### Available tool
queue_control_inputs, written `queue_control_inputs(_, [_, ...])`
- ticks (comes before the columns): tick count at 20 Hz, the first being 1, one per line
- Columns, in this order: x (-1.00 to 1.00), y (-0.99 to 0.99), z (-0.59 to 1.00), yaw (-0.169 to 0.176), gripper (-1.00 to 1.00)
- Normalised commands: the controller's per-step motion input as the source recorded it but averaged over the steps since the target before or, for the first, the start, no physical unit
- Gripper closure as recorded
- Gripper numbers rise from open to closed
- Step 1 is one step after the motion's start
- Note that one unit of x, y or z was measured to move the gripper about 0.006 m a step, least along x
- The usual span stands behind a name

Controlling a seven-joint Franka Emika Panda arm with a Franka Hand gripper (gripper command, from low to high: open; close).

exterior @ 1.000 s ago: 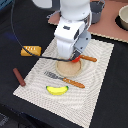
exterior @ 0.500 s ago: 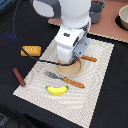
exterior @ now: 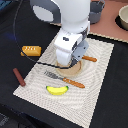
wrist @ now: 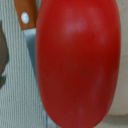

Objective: Interact with the objects in diverse but meaningful ways.

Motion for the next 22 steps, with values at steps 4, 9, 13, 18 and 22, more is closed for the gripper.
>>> queue_control_inputs(4, [0.17,0.09,-0.12,0.0,-1.0])
queue_control_inputs(9, [0.16,0.1,-0.16,0.0,-1.0])
queue_control_inputs(13, [0.15,0.12,-0.12,0.0,1.0])
queue_control_inputs(18, [0.16,0.11,-0.06,0.0,1.0])
queue_control_inputs(22, [0.26,0.1,0.12,-0.012,1.0])
